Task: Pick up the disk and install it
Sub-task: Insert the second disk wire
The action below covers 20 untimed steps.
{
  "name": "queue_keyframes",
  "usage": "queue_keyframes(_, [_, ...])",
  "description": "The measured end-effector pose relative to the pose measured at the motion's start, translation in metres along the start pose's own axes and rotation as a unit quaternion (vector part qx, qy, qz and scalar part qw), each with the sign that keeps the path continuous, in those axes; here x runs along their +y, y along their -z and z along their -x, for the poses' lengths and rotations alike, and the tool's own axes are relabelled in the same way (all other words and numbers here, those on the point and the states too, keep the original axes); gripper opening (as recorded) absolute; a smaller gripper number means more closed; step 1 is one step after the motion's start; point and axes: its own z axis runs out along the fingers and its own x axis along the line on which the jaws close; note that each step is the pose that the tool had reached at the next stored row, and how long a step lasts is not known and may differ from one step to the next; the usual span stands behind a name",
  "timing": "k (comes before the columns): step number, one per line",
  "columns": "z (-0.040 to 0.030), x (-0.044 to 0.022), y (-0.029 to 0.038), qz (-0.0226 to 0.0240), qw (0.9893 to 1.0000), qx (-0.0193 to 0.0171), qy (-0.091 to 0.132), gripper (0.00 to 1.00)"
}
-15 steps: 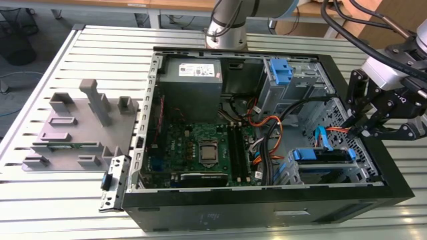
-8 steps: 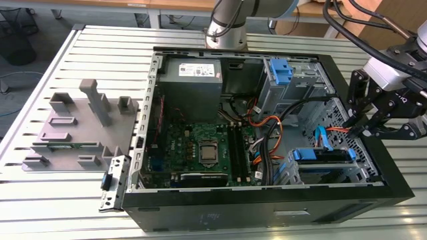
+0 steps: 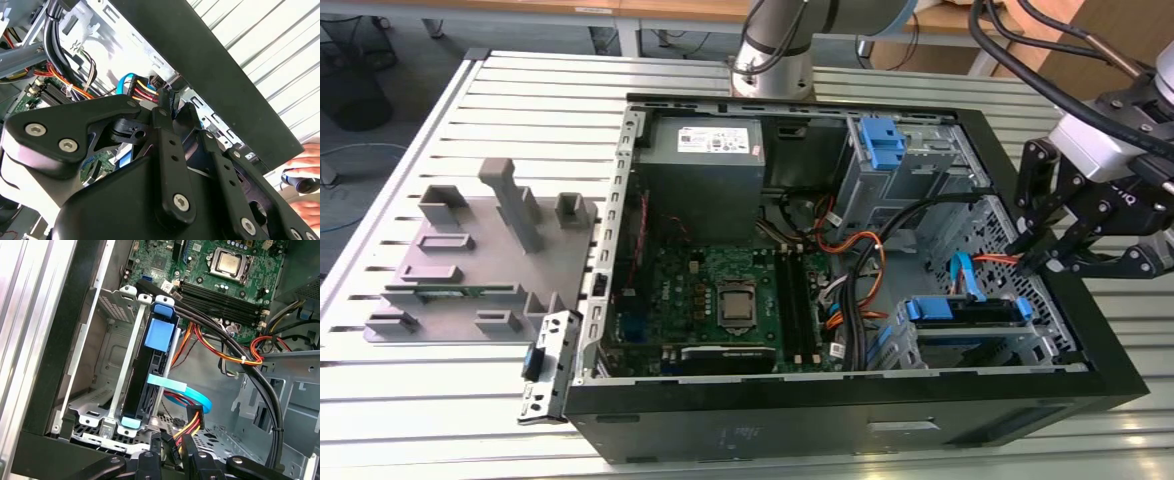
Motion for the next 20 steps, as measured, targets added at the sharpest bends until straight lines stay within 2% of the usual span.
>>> queue_keyframes(20, [0.0008,-0.0010,0.0015,0.0001,1.0000,0.0000,0.001,0.31])
